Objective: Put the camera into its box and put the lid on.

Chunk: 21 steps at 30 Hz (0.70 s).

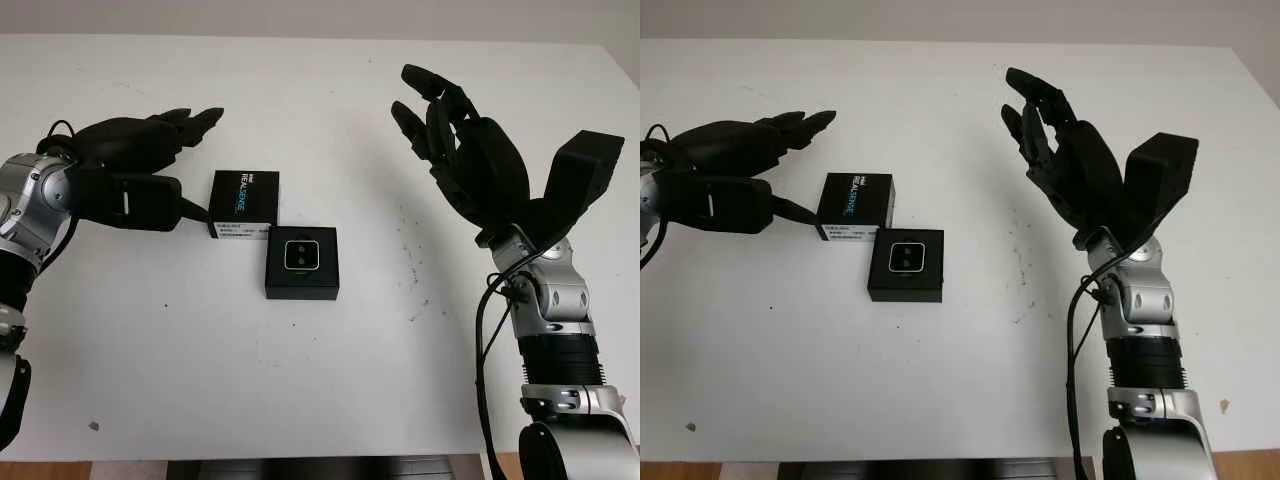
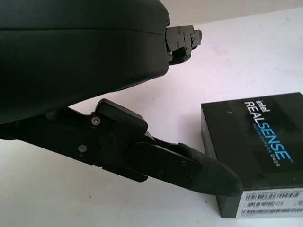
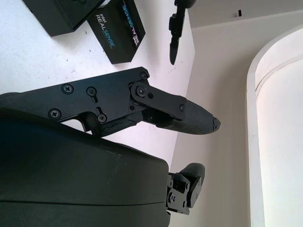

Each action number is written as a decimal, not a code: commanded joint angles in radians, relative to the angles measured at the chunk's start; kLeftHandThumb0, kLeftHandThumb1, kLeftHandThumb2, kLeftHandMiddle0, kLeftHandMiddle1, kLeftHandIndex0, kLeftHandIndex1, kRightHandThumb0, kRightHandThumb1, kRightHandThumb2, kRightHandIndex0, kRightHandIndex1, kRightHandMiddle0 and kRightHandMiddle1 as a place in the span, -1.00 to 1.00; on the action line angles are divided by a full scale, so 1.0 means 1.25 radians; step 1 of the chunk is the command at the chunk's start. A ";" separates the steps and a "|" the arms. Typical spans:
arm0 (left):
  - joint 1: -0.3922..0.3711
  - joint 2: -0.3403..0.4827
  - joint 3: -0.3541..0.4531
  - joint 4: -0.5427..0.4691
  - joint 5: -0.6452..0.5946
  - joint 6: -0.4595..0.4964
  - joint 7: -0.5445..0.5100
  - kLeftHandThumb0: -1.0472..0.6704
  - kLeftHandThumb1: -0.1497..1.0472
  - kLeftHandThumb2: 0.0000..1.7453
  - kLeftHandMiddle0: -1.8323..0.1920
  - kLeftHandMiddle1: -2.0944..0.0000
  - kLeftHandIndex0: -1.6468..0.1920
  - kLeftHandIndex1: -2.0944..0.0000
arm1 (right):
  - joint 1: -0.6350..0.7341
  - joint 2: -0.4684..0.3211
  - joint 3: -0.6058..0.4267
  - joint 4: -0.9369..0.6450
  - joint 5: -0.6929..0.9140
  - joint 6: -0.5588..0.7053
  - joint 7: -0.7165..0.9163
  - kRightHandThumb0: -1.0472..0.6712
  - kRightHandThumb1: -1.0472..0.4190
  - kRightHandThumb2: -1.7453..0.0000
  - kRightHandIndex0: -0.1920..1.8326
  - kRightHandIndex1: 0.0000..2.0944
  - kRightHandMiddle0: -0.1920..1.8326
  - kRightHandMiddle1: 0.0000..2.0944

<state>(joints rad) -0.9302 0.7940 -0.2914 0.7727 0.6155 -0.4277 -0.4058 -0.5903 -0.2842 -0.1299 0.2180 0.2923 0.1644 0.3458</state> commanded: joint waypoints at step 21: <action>-0.004 -0.042 0.005 0.011 -0.059 0.054 -0.045 -0.70 0.75 -0.93 0.92 0.95 0.94 0.95 | 0.010 0.003 -0.001 0.004 -0.035 -0.029 0.000 -0.37 -1.00 0.20 -0.69 -0.93 -1.00 -0.30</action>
<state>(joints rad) -0.9446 0.7351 -0.2928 0.8038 0.5467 -0.3624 -0.4657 -0.5880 -0.2829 -0.1285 0.2201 0.2519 0.1486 0.3406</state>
